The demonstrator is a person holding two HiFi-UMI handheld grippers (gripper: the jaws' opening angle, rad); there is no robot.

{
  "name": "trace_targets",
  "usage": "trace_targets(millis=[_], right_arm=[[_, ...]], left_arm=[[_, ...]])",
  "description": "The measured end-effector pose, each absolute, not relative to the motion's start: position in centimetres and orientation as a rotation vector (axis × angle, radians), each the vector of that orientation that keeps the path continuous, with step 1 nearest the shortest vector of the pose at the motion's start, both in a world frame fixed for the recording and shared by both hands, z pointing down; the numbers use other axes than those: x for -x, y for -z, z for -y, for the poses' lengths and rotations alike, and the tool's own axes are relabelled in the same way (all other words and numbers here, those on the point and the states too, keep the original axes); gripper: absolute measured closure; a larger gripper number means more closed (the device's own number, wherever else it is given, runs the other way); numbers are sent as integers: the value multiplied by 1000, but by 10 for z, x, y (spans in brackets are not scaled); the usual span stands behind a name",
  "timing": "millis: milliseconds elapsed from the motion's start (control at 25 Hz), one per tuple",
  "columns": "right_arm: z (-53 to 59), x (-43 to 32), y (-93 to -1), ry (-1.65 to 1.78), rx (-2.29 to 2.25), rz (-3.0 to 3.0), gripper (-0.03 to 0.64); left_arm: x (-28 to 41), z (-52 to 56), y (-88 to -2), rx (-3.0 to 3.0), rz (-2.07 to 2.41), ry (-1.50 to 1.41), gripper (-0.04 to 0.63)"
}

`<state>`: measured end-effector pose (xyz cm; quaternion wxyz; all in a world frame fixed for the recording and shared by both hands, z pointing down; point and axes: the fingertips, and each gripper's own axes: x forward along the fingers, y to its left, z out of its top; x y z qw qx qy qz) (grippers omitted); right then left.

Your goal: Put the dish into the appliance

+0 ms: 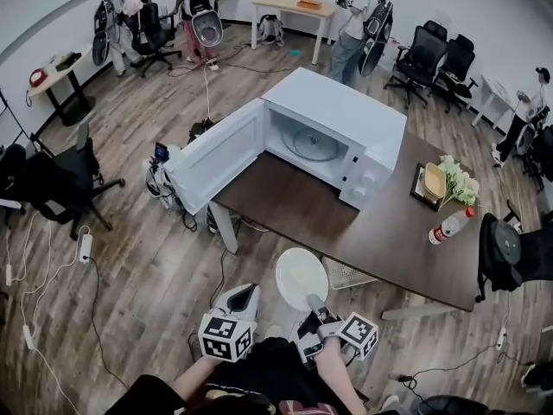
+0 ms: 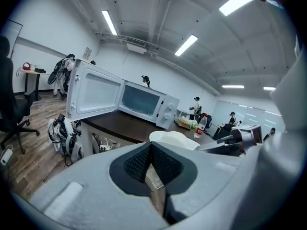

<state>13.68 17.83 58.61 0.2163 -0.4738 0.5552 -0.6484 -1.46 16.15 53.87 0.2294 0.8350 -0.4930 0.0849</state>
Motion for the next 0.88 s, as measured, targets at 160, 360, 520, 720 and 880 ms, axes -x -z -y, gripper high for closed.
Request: trace_targets(millis=[160,360,520,720,880], right_arm=[[-153,-150,-589,1829,1311,-1580,563],[-128,-163,-580,1820,1284,-1616,563],[-110,-168,-574,1806,1263,-1593,565],[-92,-172,-578,1825,1288,-1546,561],[-71,-170,-581,1822,1299,-1524,561]], left_arm=[[-3,-137,-537,-2278,1384,-195,594],[-21,-119,-540,-2264,1401,-189,594],[-32,-106,-540,-2276,1396,-199,594],[-37,-88,-541,-2282,1390,-216,594],[-32,-62,-543,-2289,1386,-219,594]])
